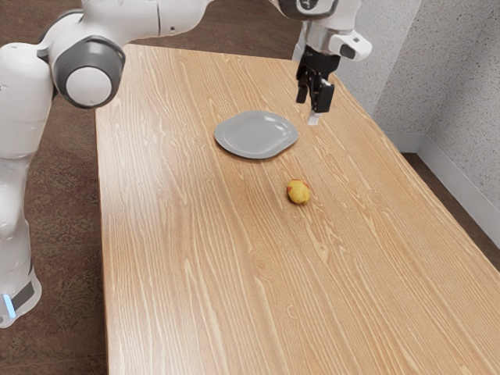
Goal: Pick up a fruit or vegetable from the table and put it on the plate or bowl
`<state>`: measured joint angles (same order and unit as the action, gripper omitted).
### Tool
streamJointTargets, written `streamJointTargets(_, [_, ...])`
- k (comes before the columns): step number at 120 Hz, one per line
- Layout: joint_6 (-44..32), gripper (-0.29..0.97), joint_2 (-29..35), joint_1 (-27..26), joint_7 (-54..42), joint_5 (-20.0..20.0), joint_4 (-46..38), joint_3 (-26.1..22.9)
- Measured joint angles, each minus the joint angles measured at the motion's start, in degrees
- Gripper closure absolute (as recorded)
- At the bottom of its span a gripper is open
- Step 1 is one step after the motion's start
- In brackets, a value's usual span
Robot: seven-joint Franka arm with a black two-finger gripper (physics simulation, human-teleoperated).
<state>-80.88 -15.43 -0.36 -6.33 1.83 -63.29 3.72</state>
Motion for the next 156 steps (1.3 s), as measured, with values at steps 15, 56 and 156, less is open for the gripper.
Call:
streamJointTargets(15, [0.06,0.0,-0.63,-0.03,-0.12,0.18,0.02,0.12])
streamJointTargets(56, [-1.57,0.01,-0.87,-0.4,-2.45,1.58,-5.14,-0.14])
streamJointTargets(156, [-21.73,0.01,-8.47,-0.07,-16.01,-4.88,-16.87,0.32])
